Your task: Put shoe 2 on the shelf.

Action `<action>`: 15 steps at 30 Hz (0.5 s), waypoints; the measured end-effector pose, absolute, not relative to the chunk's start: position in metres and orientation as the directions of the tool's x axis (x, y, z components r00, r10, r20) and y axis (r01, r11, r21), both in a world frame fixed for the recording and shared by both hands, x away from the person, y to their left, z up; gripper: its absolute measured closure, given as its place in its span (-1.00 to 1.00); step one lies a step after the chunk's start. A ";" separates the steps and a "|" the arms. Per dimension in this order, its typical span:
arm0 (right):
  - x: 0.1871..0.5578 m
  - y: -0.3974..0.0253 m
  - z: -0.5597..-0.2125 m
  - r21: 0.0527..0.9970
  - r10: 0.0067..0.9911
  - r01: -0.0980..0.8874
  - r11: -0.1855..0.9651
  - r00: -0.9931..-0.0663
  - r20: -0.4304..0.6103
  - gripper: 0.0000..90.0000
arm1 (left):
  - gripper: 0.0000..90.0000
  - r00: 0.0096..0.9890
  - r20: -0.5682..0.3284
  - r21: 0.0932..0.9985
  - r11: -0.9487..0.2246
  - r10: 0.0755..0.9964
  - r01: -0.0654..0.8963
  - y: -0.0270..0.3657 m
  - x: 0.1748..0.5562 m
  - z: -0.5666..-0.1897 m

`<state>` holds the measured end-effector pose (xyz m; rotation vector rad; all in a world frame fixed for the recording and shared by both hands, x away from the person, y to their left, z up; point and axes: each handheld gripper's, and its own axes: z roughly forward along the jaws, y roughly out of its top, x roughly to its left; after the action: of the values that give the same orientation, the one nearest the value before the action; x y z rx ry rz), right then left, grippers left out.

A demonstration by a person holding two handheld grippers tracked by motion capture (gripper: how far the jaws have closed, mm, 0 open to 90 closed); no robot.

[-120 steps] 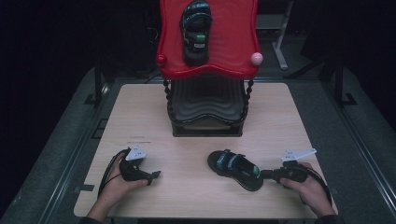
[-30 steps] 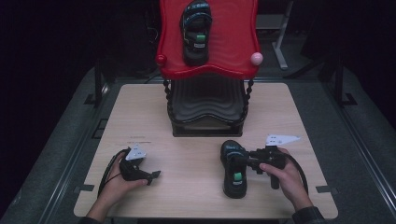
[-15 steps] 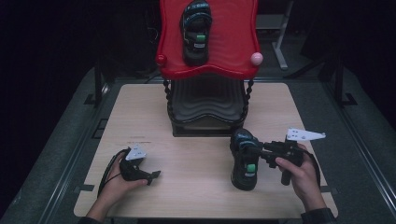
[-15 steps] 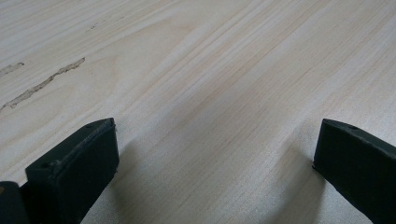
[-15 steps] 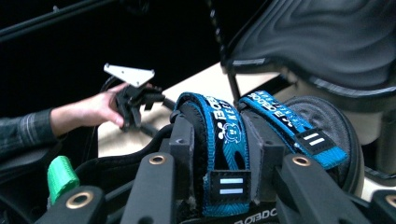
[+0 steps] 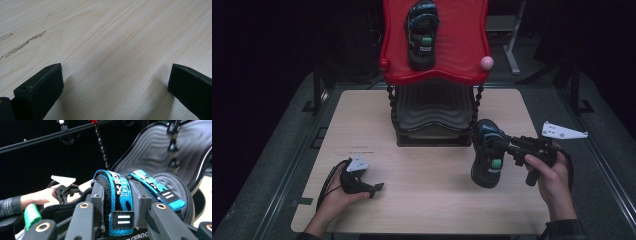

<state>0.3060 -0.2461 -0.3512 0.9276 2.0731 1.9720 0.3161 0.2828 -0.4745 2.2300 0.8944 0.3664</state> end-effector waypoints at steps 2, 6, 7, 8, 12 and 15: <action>0.307 -0.250 -0.344 0.946 0.515 0.320 -0.054 -0.803 0.301 0.49 | -1.00 0.722 0.003 0.696 -0.520 0.692 0.495 0.283 0.316 -0.475; 0.308 -0.257 -0.325 0.956 0.528 0.285 -0.075 -0.801 0.280 0.50 | -1.00 0.721 0.001 0.698 -0.517 0.693 0.495 0.283 0.316 -0.475; 0.309 -0.259 -0.321 0.957 0.532 0.278 -0.076 -0.801 0.275 0.50 | -1.00 0.721 0.004 0.697 -0.519 0.693 0.495 0.283 0.316 -0.475; 0.310 -0.260 -0.316 0.960 0.537 0.269 -0.075 -0.800 0.266 0.50 | -1.00 0.722 0.003 0.696 -0.520 0.692 0.495 0.283 0.316 -0.474; 0.312 -0.267 -0.295 0.968 0.552 0.235 -0.084 -0.798 0.242 0.50 | -1.00 0.722 0.003 0.696 -0.519 0.692 0.495 0.283 0.316 -0.474; 0.315 -0.271 -0.279 0.974 0.559 0.208 -0.095 -0.798 0.225 0.50 | -1.00 0.722 0.002 0.696 -0.519 0.692 0.496 0.283 0.316 -0.474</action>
<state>0.3147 -0.2711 -0.2794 0.8448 1.9194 1.9780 0.3162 0.2828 -0.4745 2.2297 0.8952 0.3658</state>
